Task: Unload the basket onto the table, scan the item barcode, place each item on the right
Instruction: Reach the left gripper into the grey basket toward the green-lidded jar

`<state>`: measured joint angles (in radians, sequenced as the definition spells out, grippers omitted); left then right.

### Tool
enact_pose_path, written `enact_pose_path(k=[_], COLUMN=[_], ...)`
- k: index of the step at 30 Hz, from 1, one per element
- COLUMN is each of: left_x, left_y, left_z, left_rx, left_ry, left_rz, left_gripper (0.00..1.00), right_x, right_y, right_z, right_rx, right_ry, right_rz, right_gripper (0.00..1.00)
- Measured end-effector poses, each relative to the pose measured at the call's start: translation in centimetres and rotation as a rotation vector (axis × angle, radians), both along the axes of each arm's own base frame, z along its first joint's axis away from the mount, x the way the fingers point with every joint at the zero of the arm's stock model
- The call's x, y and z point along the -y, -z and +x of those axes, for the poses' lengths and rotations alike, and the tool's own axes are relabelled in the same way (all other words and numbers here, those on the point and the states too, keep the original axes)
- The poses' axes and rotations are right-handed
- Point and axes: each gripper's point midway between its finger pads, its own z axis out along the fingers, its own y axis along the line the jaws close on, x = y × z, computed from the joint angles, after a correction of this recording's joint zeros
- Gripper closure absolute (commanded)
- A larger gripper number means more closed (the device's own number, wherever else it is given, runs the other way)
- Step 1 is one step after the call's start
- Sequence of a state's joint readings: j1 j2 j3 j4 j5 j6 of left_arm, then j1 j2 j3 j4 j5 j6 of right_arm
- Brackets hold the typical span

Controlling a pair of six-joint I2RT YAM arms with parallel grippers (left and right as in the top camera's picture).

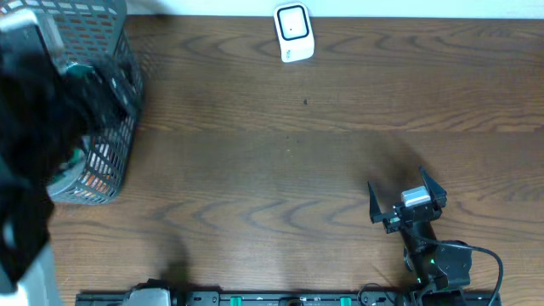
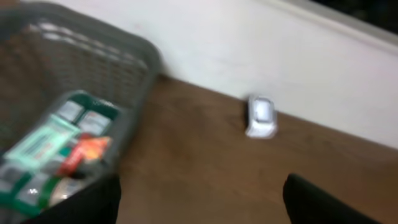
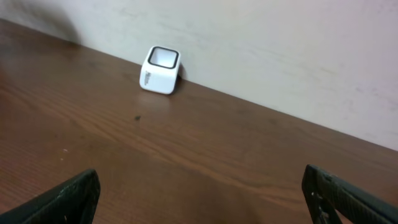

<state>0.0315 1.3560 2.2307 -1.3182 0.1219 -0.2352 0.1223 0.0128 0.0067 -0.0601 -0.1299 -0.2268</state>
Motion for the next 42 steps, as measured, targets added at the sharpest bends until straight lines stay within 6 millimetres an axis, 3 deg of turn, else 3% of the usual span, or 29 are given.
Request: enact_pose_path(k=[3, 12, 20, 24, 32, 42], left_x=[-1.9, -7.5, -14.7, -17.1, -18.3, -19.1], left_y=[0.9, 7.3, 9.9, 11.4, 17.4, 24.9], left_z=[2.2, 7.1, 5.1, 3.8, 2.5, 3.4], left_rx=[-0.073, -0.302, -0.396, -0.428, -0.596, -0.673], left_ry=[-0.078, -0.206, -0.547, -0.691, -0.839, -0.990], left_rz=[0.034, 0.103, -0.072, -0.160, -0.280, -0.378], left_gripper=[0.16, 0.20, 0.22, 0.18, 0.18, 0.17], right_x=[0.0, 0.0, 0.0, 0.0, 0.0, 0.0], right_y=[0.0, 0.0, 0.0, 0.0, 0.0, 0.0], right_z=[0.0, 0.0, 0.0, 0.0, 0.0, 0.0], right_rx=[0.000, 0.000, 0.000, 0.000, 0.000, 0.000], right_ry=[0.000, 0.000, 0.000, 0.000, 0.000, 0.000], right_rz=[0.000, 0.000, 0.000, 0.000, 0.000, 0.000], right_gripper=[0.01, 0.01, 0.01, 0.01, 0.01, 0.01])
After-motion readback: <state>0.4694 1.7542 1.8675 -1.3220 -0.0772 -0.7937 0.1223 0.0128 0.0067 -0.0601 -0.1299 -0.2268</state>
